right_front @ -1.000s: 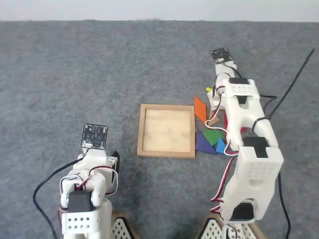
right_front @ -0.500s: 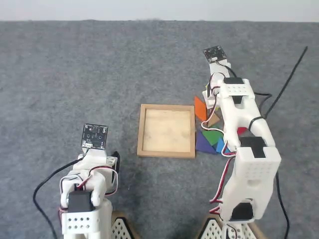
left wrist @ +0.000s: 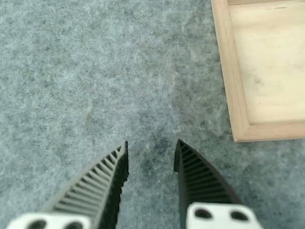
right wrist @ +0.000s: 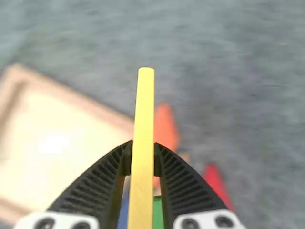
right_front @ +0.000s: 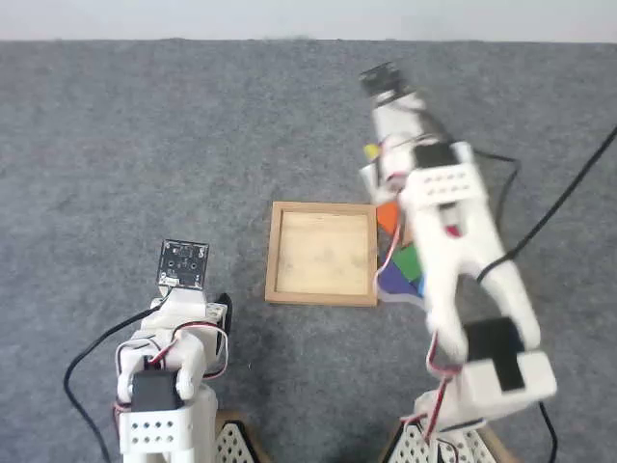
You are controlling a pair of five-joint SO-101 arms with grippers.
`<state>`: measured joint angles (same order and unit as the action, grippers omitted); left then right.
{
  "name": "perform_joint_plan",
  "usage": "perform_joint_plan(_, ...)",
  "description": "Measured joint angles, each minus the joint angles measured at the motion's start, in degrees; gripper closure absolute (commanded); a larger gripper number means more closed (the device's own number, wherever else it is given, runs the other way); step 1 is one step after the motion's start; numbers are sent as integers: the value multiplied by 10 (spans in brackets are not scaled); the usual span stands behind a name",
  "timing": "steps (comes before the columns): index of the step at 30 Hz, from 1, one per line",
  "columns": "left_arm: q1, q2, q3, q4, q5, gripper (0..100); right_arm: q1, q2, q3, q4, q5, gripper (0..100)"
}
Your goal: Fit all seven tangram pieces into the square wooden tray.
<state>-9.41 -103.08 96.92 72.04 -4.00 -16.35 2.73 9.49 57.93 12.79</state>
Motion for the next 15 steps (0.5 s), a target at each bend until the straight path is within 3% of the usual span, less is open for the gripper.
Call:
perform_joint_plan(7,0,0,0,0,0,847,-120,-76,173,-113,-62,990)
perform_joint_plan(15,0,0,0,0,0,847,-128,-76,225,-189,-80,989)
